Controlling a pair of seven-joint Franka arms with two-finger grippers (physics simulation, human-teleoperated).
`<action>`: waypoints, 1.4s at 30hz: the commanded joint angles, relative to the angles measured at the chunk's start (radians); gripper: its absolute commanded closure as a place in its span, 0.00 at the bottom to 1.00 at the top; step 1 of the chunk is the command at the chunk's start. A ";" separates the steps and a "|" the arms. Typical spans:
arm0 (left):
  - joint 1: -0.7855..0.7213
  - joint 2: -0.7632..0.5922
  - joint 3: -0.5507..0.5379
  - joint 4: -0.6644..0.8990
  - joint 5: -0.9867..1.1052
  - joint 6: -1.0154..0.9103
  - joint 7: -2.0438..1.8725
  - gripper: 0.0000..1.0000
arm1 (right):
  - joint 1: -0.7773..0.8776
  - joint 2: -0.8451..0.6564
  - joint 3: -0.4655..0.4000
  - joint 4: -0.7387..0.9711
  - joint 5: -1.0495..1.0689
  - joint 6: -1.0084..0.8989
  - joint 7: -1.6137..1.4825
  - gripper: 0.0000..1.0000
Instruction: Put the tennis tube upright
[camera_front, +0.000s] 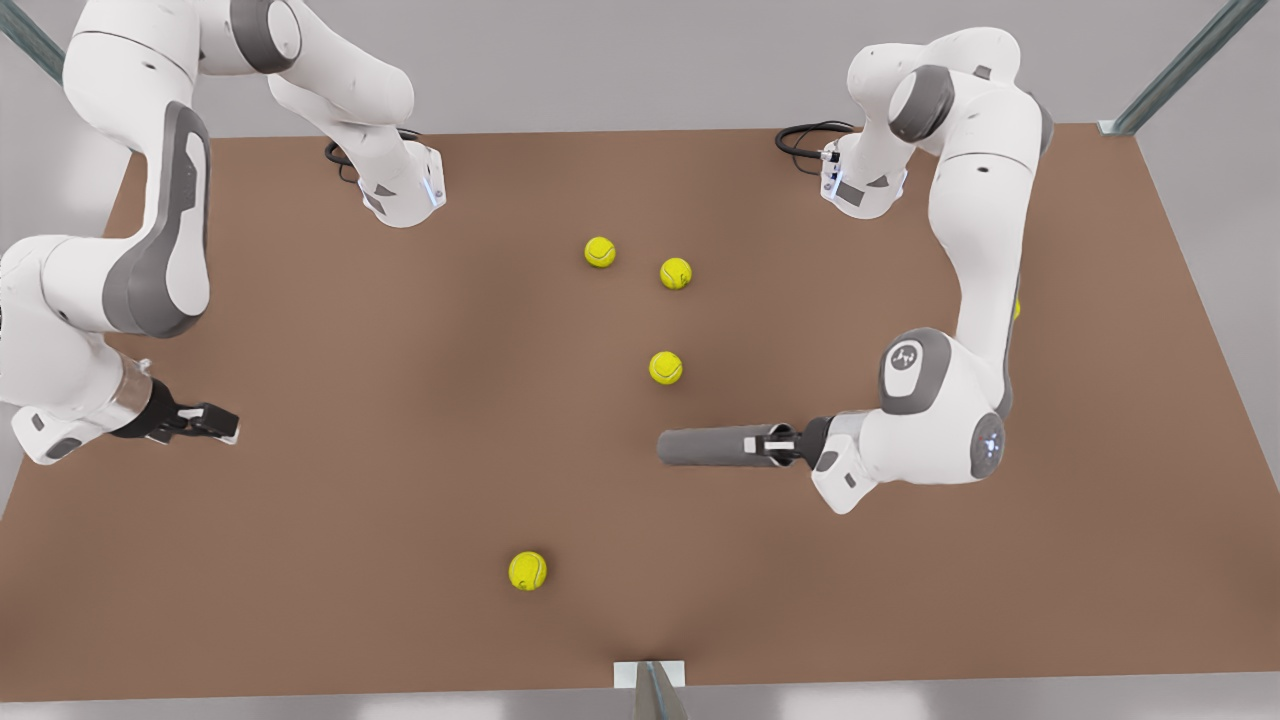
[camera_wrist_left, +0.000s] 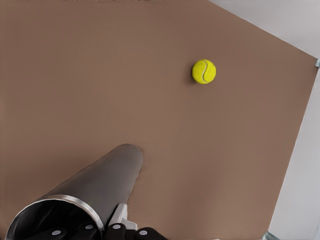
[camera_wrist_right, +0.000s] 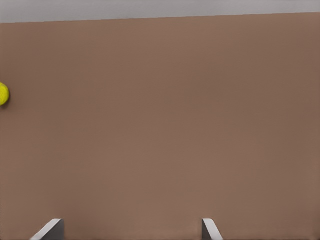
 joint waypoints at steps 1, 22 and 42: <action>0.001 0.000 0.001 0.000 0.052 -0.001 -0.003 0.79 | -0.003 0.000 0.000 0.000 0.001 -0.002 -0.001 0.00; 0.010 -0.048 0.025 -0.001 0.518 -0.100 -0.124 0.79 | -0.029 -0.011 0.002 0.000 -0.012 -0.010 0.001 0.00; 0.004 0.001 0.059 -0.001 0.605 -0.074 -0.135 0.79 | -0.037 -0.101 0.005 -0.123 -0.019 0.033 -0.002 0.00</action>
